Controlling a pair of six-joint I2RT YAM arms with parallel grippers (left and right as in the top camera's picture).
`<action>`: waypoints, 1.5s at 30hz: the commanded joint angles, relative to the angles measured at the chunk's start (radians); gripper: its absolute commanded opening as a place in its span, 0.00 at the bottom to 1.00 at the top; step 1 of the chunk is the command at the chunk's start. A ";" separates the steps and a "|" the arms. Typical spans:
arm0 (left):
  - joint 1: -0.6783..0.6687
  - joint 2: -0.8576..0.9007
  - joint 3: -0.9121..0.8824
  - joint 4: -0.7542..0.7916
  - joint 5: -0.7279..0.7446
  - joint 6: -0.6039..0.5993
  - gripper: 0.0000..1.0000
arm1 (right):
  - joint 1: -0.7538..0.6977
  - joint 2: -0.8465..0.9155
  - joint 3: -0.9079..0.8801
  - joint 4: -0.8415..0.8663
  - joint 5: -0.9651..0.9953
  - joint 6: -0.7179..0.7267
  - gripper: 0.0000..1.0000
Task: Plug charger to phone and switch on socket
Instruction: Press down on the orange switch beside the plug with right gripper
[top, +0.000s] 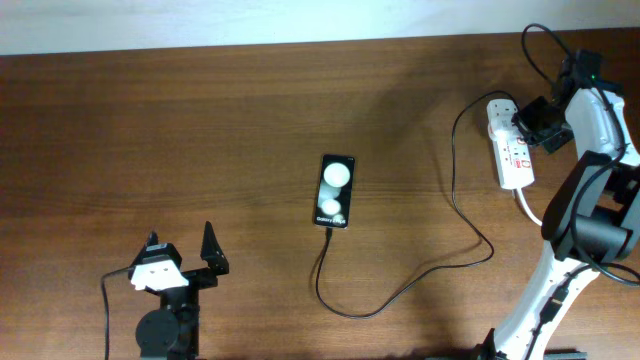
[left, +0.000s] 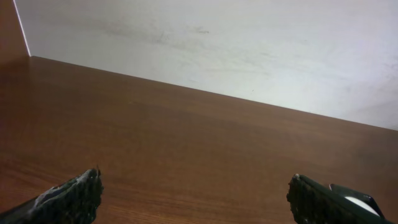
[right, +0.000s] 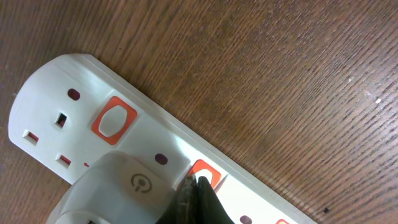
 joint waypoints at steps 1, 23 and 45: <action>0.005 -0.004 -0.006 0.002 0.001 0.016 0.99 | -0.002 0.018 0.019 0.005 -0.018 0.003 0.04; 0.005 -0.004 -0.006 0.002 0.001 0.016 0.99 | 0.037 0.054 0.013 -0.023 -0.020 -0.001 0.04; 0.005 -0.004 -0.006 0.002 0.001 0.016 0.99 | 0.031 0.054 0.053 -0.048 -0.048 -0.008 0.04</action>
